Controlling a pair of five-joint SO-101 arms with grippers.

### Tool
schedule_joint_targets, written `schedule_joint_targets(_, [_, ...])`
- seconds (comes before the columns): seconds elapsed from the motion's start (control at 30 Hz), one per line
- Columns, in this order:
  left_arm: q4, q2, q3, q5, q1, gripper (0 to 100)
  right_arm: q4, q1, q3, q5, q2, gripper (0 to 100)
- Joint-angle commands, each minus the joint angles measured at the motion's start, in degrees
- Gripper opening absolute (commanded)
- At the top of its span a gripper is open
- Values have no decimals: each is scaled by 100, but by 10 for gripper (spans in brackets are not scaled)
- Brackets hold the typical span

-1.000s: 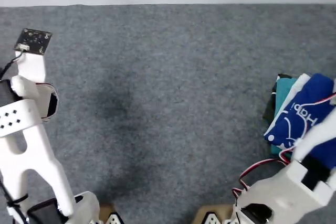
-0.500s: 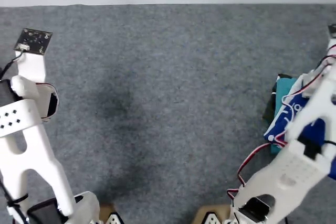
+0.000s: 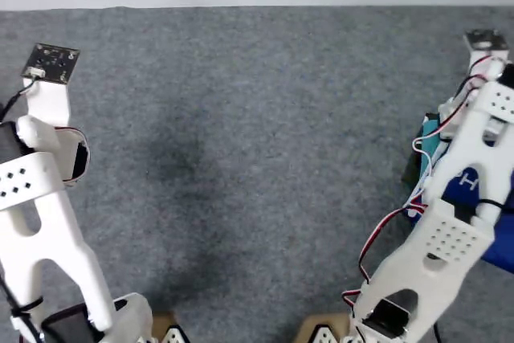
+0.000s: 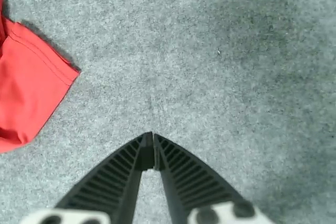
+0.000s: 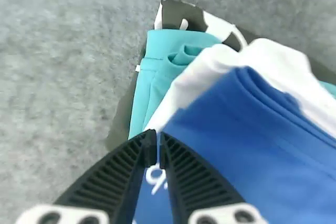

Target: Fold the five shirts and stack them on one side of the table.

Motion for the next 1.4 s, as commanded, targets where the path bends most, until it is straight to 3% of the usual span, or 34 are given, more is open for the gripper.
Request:
schedule_joint_targets(0.0, [97,-193,-48,0,26,6,479,-127,-571,-70,-664,9])
schedule_joint_targets(0.27, [0,-176,-48,-9,-26,8,716,-303,-88,-70,-1455,9])
schedule_joint_targets(0.37, [-158,-123,-22,-53,-404,17,716,-321,615,-70,-1895,9])
schedule_joint_targets(0.47, [-668,-114,145,-105,-1037,111,716,-321,1442,-70,-2360,9])
schedule_joint_targets(0.57, [-1231,-114,470,-598,-1618,202,708,-321,2242,-62,-2800,9])
schedule_joint_targets(0.7, [-2145,123,1191,-1626,-2127,203,708,-321,3147,-62,-3231,9])
schedule_joint_targets(0.83, [-2963,976,1358,-2180,-2470,203,708,-321,3886,-62,-3618,9])
schedule_joint_targets(1.0, [-3349,2242,558,-2391,-2585,204,708,-321,4501,-62,-4031,9])
schedule_joint_targets(1.37, [-2875,5284,-2360,-2629,-2479,203,708,-321,4686,-62,-4198,9])
